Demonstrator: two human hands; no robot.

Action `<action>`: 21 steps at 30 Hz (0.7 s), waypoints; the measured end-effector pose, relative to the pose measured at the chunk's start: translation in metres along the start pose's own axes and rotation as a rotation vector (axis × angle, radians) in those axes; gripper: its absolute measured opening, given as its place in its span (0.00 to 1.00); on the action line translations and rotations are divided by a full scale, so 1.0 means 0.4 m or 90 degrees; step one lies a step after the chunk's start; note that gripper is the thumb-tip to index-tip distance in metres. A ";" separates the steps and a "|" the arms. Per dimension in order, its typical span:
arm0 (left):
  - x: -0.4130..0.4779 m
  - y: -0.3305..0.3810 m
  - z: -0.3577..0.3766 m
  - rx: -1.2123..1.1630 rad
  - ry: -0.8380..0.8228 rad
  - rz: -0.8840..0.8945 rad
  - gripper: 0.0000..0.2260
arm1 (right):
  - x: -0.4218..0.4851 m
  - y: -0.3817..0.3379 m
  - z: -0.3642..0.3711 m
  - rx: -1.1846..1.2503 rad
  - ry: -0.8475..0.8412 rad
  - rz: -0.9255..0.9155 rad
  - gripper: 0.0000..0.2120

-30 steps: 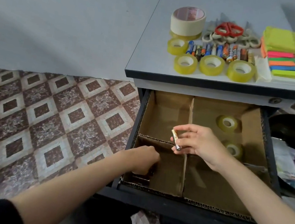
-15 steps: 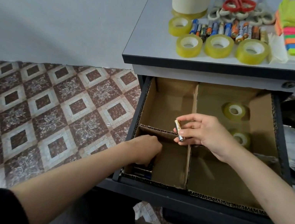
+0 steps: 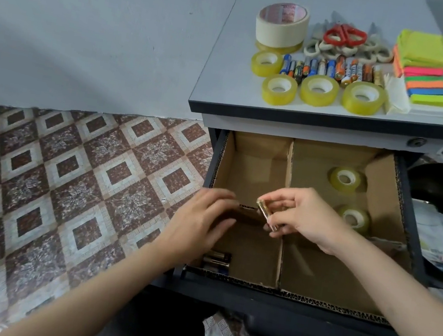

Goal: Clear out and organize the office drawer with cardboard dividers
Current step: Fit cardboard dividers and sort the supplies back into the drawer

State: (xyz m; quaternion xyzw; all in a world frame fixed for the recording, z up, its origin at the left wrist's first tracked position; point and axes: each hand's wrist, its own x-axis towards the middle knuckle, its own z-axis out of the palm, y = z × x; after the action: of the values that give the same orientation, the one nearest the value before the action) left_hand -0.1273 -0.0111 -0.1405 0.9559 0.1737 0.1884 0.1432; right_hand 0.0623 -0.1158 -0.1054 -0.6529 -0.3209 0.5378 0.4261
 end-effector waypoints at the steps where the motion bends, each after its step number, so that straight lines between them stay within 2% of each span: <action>1: -0.016 -0.002 -0.005 -0.061 0.048 -0.098 0.19 | -0.003 -0.001 0.007 -0.029 -0.006 0.002 0.15; 3: -0.035 -0.001 -0.003 -0.196 0.007 -0.266 0.27 | -0.007 -0.002 0.032 -0.126 -0.027 0.003 0.11; 4: -0.041 0.000 0.004 -0.236 -0.030 -0.302 0.28 | -0.006 -0.001 0.048 -0.184 -0.034 0.003 0.10; 6: -0.040 0.006 0.012 -0.244 -0.062 -0.312 0.28 | -0.002 0.006 0.082 -0.284 -0.037 0.000 0.08; 11: -0.029 0.009 0.004 -0.252 -0.061 -0.324 0.28 | 0.013 0.043 0.140 -0.449 -0.043 -0.011 0.06; 16: -0.021 0.002 -0.017 -0.252 -0.095 -0.330 0.29 | 0.025 0.061 0.161 -0.505 -0.021 -0.005 0.07; 21: -0.021 -0.005 -0.011 -0.225 -0.093 -0.323 0.23 | 0.046 0.062 0.178 -0.592 -0.006 0.012 0.12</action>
State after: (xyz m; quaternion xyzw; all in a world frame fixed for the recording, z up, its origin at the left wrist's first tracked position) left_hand -0.1371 -0.0118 -0.1399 0.8536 0.3601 0.1049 0.3616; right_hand -0.0042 -0.0953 -0.1398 -0.7750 -0.5240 0.3435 0.0823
